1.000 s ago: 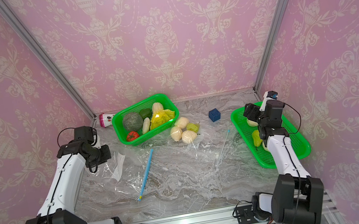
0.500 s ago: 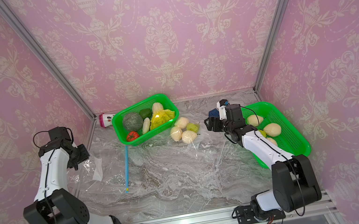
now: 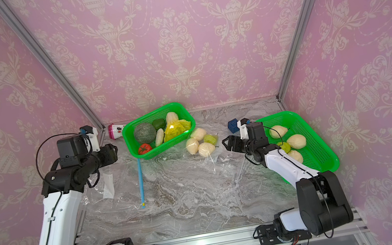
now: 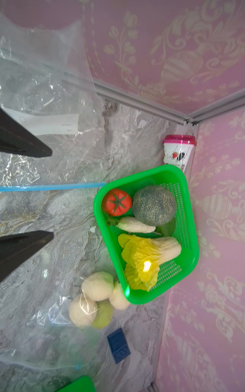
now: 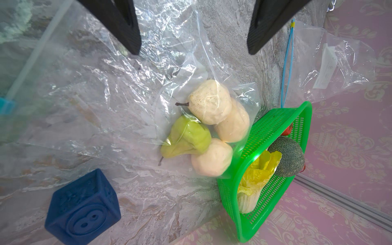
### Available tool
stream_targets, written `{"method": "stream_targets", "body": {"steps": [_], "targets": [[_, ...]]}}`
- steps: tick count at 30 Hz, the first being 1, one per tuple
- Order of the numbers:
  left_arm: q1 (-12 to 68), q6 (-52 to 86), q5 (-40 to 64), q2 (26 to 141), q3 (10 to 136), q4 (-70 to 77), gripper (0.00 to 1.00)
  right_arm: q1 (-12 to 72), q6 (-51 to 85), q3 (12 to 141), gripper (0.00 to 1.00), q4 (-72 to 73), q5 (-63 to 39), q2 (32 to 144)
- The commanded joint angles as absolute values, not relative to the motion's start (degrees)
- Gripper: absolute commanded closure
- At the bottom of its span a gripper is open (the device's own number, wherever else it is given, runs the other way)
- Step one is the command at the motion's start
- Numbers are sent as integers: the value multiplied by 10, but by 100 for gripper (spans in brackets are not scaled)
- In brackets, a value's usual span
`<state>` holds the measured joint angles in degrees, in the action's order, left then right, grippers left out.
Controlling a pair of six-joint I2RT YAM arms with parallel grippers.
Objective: Open the zip-top bag and take out the pear
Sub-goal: Place the pear in the basket, then move the zipper food storage bag to the center of the board.
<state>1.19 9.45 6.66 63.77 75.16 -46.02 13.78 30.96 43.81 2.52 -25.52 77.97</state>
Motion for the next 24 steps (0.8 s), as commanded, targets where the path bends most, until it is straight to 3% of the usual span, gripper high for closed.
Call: {"method": "stream_targets", "body": {"steps": [1,8,11,15,24], "targets": [[90,127,121,664,703,-410,43,139,356,414,19,63,-287,758],[231,112,108,790,697,-357,43,139,365,393,19,69,-293,752],[266,112,101,846,702,-322,48,139,363,382,19,74,-295,750],[283,113,95,921,720,-297,57,139,364,366,19,83,-298,749],[288,98,105,1035,749,-250,54,139,365,345,19,108,-312,767]]}}
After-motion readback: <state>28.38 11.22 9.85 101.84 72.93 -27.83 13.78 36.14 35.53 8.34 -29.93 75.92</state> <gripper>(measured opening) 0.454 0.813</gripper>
